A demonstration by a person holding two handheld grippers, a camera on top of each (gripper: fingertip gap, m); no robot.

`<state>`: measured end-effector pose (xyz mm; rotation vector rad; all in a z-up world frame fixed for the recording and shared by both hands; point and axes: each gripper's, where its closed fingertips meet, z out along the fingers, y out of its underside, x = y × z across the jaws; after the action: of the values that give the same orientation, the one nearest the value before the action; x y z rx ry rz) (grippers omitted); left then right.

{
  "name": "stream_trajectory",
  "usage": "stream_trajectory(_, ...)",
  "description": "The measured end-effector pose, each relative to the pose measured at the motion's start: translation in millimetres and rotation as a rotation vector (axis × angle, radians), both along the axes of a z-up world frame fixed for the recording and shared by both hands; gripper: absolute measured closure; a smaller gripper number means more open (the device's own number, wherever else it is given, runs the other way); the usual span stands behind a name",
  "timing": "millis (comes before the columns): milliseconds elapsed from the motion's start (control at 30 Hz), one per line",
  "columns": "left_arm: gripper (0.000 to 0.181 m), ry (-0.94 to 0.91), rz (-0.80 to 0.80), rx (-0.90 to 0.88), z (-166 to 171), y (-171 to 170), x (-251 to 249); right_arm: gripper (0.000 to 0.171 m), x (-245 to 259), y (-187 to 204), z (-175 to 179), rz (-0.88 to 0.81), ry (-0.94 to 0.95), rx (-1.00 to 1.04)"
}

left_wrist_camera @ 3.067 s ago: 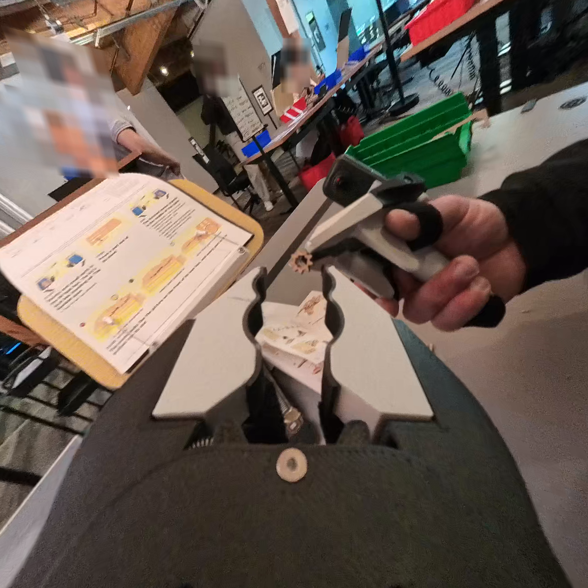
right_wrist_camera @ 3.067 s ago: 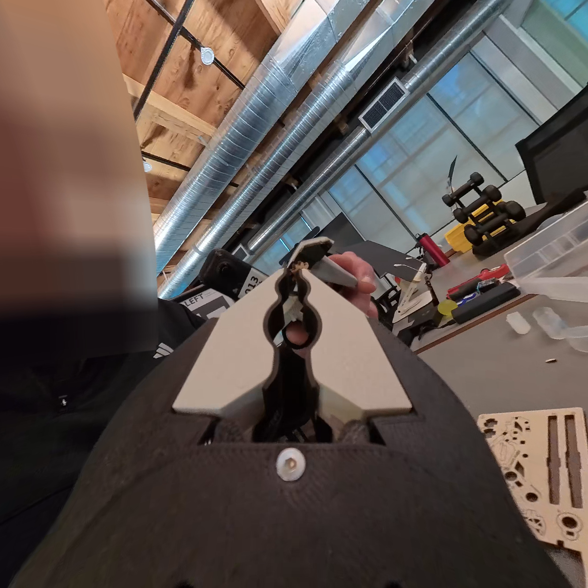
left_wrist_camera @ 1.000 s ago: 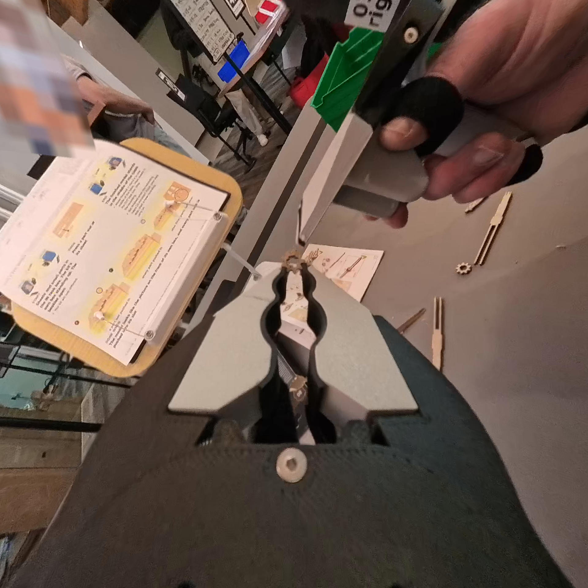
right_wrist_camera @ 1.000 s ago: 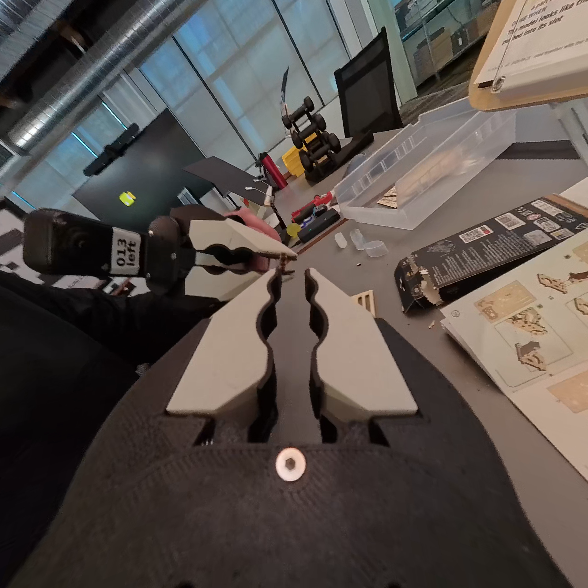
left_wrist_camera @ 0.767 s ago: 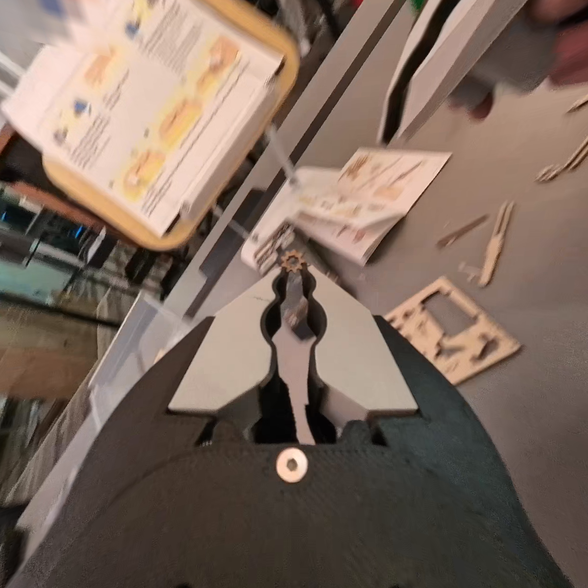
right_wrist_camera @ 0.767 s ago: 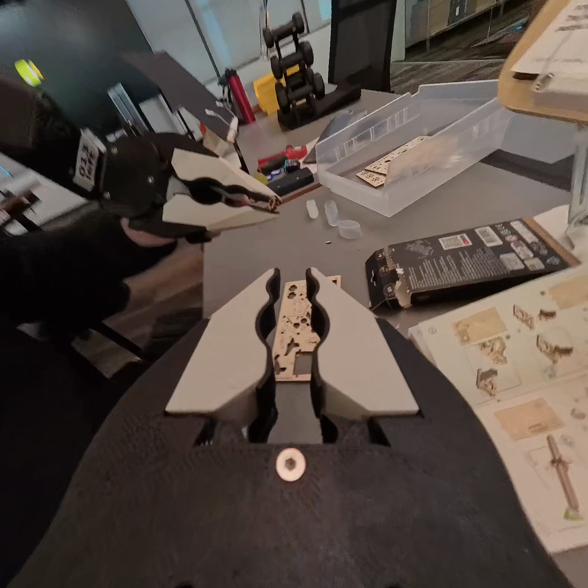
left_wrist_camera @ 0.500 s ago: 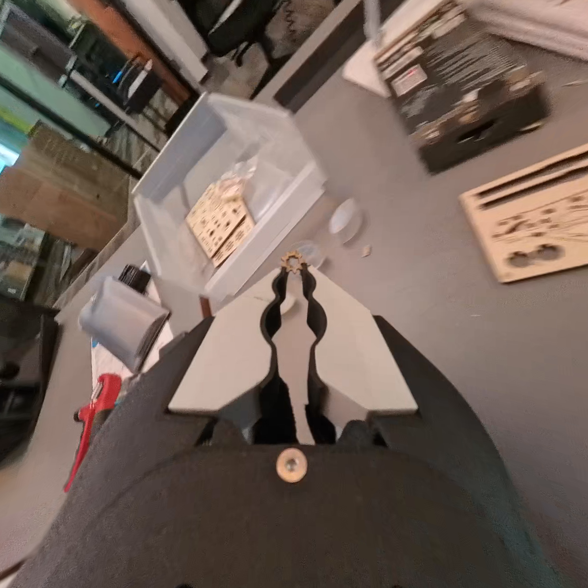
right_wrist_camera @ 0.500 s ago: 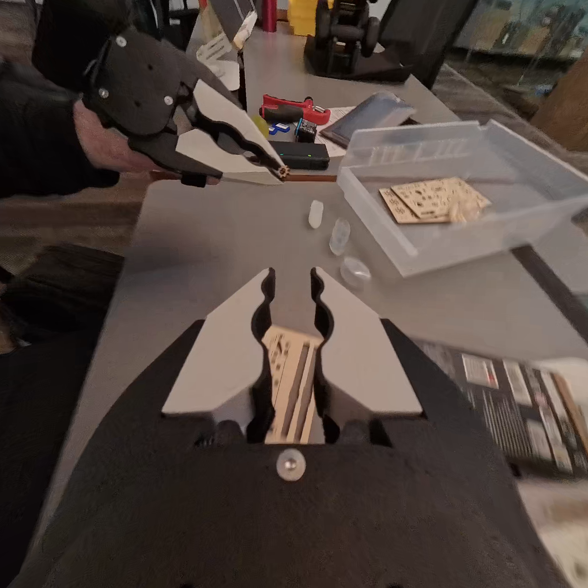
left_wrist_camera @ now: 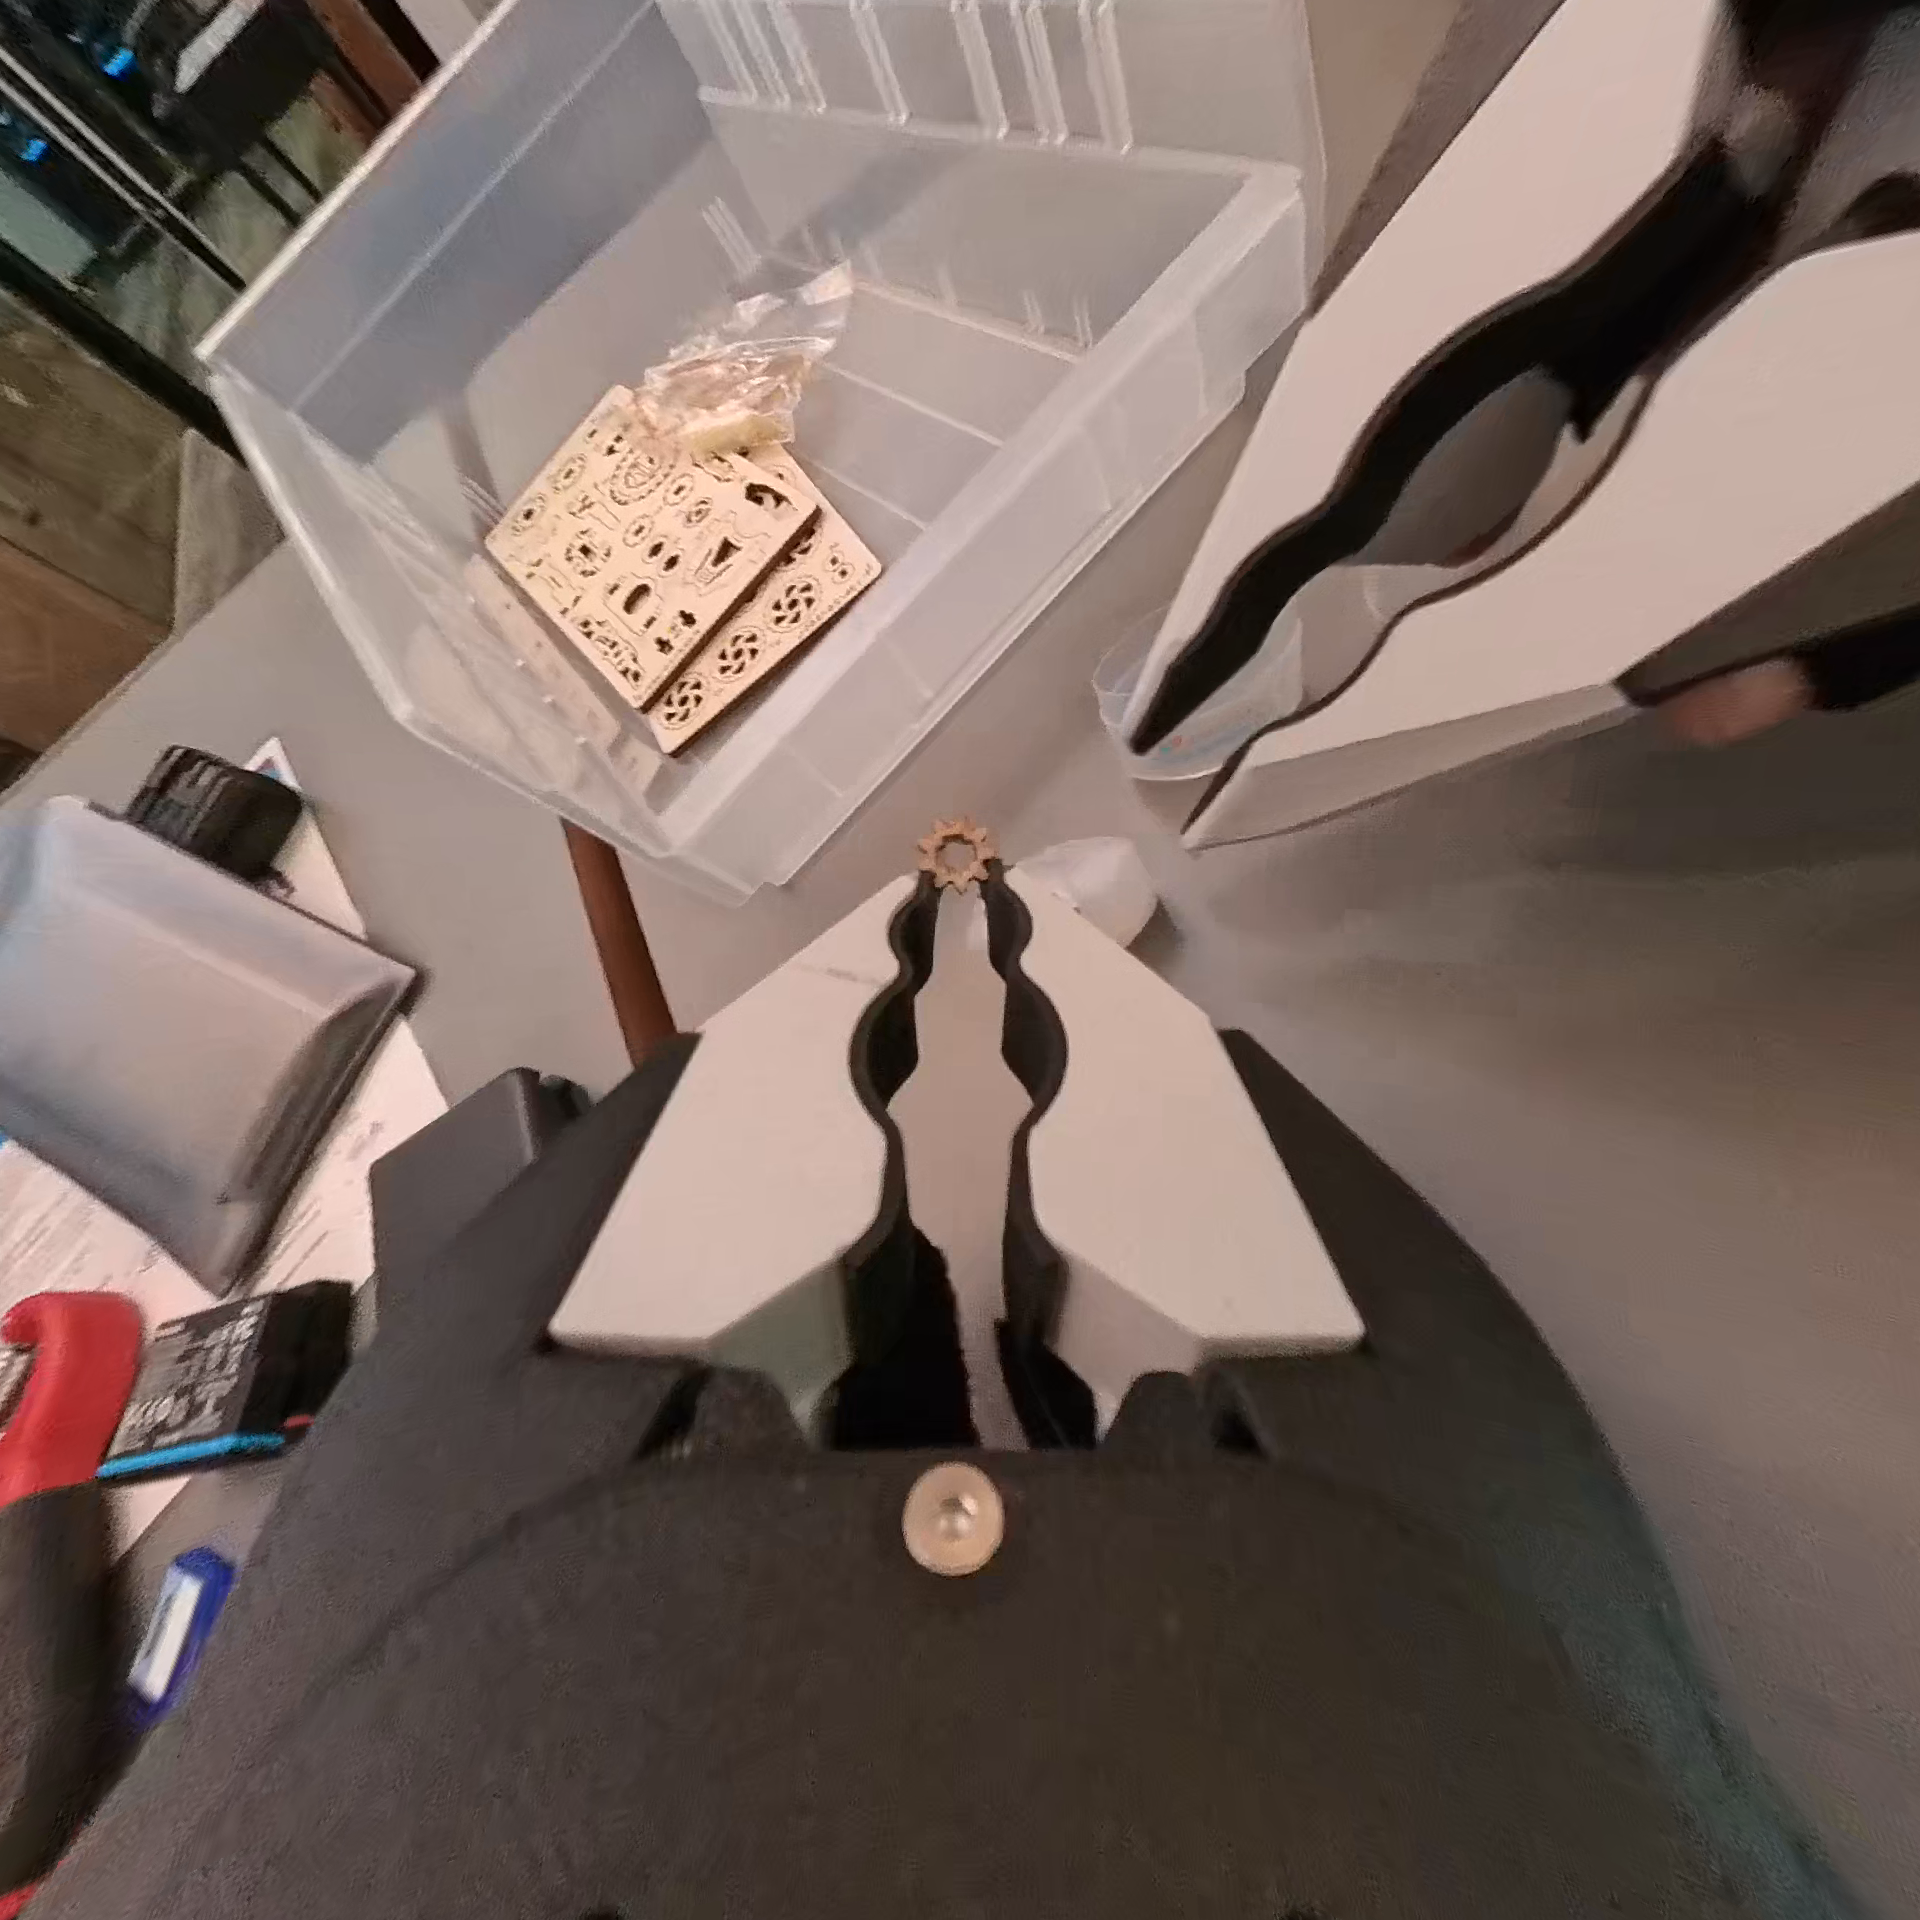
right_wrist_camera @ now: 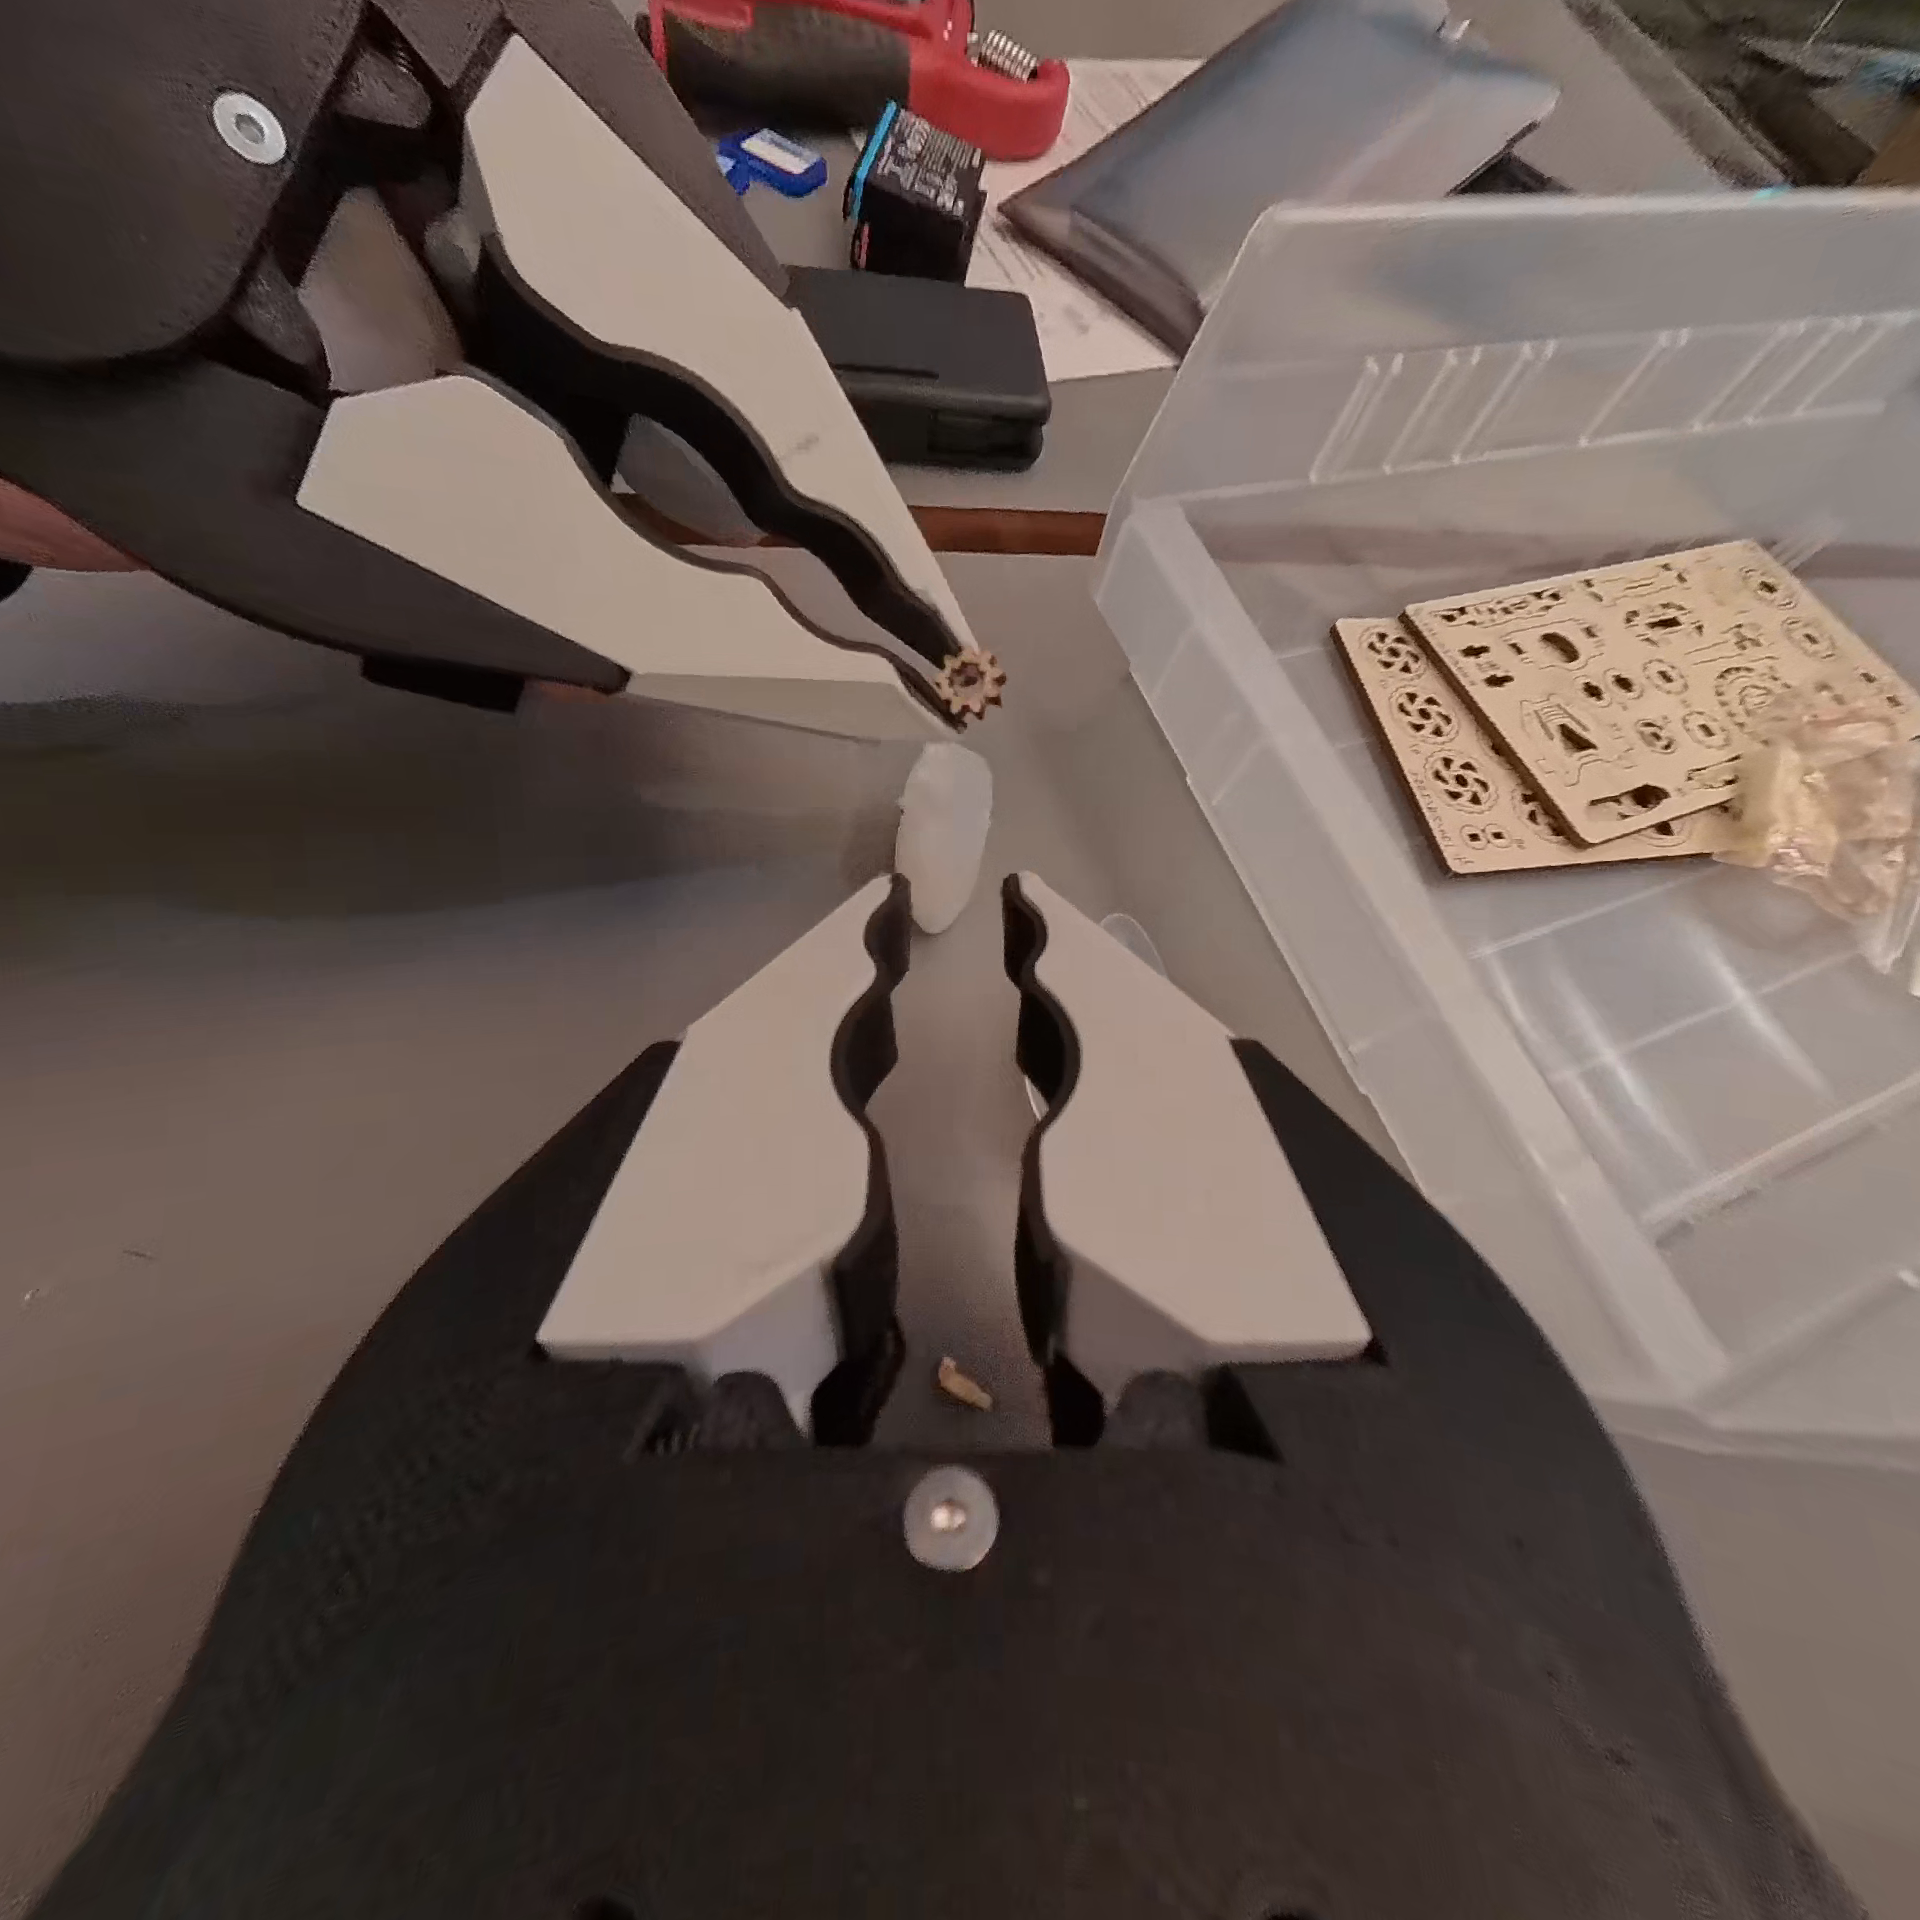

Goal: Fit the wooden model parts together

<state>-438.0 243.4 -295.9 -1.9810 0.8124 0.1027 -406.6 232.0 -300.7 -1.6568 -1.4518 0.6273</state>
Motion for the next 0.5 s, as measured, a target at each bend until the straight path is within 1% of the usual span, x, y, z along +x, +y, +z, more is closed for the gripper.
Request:
stream_trajectory(100, 0.173, -0.002, -0.032, -0.023, -9, 3, 2, 0.161, -6, 2, -7, 0.007, -0.026, -0.007)
stream_trajectory(233, 0.173, -0.013, -0.058, -0.046, -18, 3, 8, 0.162, -11, 5, -16, 0.001, -0.080, 0.010)
stream_trajectory(500, 0.173, -0.019, -0.060, -0.035, -19, 4, 7, 0.170, -13, 4, -20, -0.006, -0.084, 0.035)
